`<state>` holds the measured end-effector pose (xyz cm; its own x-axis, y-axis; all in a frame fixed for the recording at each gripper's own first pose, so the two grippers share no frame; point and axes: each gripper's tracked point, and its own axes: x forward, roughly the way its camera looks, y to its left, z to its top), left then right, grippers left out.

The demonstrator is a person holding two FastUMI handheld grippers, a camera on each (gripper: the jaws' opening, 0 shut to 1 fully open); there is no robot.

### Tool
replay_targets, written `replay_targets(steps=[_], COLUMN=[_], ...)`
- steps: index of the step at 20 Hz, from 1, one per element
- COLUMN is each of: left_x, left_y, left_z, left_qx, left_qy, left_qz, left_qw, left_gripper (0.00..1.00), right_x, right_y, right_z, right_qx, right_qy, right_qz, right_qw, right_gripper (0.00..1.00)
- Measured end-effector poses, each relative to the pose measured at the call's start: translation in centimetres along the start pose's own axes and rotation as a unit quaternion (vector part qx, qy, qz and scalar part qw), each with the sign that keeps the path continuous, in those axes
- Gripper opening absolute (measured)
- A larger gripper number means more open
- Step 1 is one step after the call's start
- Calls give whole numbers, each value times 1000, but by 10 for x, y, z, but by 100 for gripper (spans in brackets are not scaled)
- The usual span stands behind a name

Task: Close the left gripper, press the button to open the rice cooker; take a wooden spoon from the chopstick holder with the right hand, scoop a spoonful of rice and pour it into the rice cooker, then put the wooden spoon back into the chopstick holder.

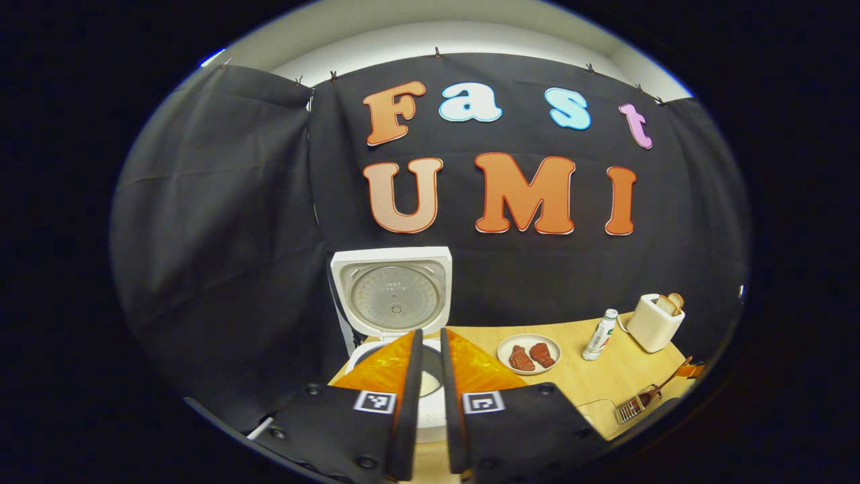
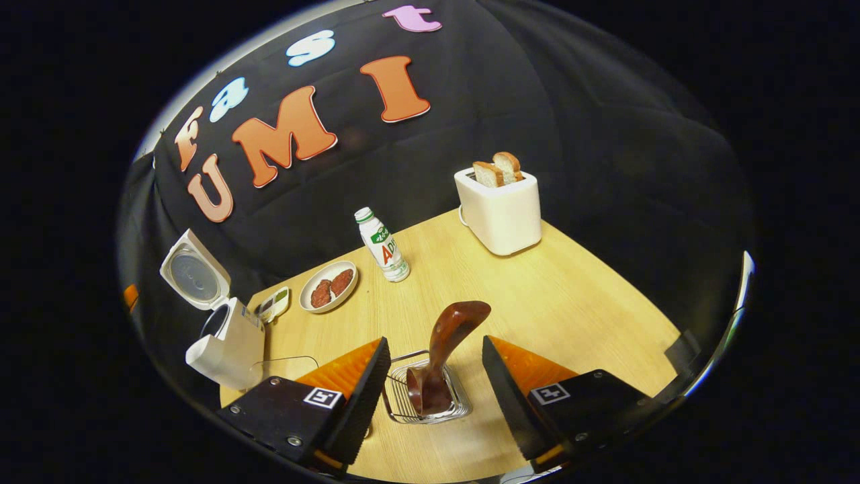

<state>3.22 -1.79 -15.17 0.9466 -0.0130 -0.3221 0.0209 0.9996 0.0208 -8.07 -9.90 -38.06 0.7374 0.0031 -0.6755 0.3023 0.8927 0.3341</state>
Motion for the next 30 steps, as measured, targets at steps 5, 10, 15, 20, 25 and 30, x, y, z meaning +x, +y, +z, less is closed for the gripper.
replay_targets(steps=[5,10,15,20,25,30], left_x=[-25,-31,-40,-49,-50,-53], left_y=[-10,-16,-24,-24,-7,12], left_z=[-13,-19,-29,-31,-35,-43], left_qx=[14,1,11,4,-8,-18], left_qy=[14,32,45,36,24,23], left_qz=[15,24,32,28,23,17], left_qw=[1000,999,998,999,999,999], left_gripper=[63,63,66,66,75,80], right_x=[24,32,32,18,-21,-54], right_y=[0,0,-2,9,43,121], right_z=[-6,-17,-14,11,56,75], right_qx=[51,79,88,95,75,39], right_qy=[2,11,10,-1,-63,-91], right_qz=[30,45,36,45,52,107], right_qw=[998,996,995,994,994,989], right_gripper=[64,29,16,14,14,14])
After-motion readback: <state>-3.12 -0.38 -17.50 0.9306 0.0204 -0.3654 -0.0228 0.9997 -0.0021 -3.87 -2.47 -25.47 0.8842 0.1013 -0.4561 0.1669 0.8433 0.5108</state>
